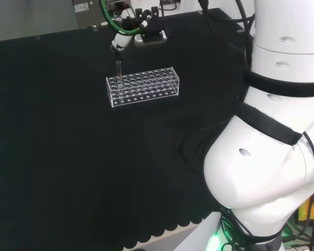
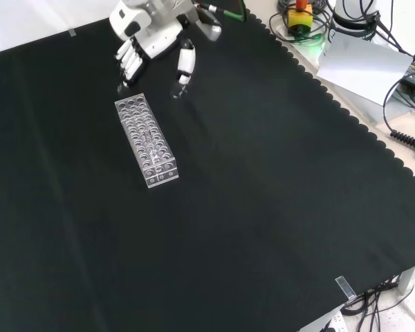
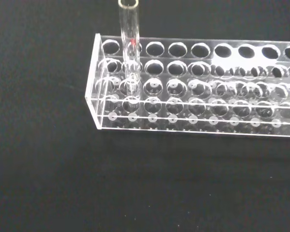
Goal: Pick up the test tube.
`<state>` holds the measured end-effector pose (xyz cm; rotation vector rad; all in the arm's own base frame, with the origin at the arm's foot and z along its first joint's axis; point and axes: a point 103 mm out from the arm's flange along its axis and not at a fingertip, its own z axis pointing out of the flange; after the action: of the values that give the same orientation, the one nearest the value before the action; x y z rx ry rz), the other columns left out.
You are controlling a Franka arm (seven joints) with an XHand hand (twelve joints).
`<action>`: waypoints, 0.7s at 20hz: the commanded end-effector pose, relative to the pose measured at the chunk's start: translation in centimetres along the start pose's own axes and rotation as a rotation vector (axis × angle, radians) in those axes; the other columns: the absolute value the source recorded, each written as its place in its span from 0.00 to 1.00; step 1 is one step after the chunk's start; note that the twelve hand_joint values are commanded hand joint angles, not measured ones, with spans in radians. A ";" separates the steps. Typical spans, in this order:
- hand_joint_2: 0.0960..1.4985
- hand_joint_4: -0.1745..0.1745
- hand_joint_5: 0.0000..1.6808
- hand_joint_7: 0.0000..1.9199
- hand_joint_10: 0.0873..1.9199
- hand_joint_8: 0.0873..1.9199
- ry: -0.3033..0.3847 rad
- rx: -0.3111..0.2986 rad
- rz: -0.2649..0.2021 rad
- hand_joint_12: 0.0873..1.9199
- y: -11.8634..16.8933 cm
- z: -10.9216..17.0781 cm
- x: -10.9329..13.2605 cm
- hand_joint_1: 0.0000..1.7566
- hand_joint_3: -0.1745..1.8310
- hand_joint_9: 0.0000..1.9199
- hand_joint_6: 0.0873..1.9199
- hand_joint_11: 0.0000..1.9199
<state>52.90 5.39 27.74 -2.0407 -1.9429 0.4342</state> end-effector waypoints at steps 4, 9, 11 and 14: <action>0.55 0.18 0.26 0.24 0.44 0.44 -0.021 0.058 0.017 0.78 3.4 2.4 0.7 0.40 0.25 0.20 0.00 0.11; 0.53 0.17 0.28 0.26 0.43 0.44 -0.051 0.075 0.025 0.77 5.0 3.5 2.1 0.43 0.27 0.22 0.00 0.12; 0.52 0.17 0.28 0.27 0.42 0.43 -0.052 0.094 0.022 0.77 5.8 4.1 1.8 0.44 0.28 0.23 0.00 0.13; 0.51 0.17 0.29 0.28 0.41 0.43 -0.074 0.100 0.027 0.76 6.7 4.7 2.4 0.45 0.29 0.25 0.00 0.14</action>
<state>56.35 6.78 22.28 -2.0189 -1.9008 0.5462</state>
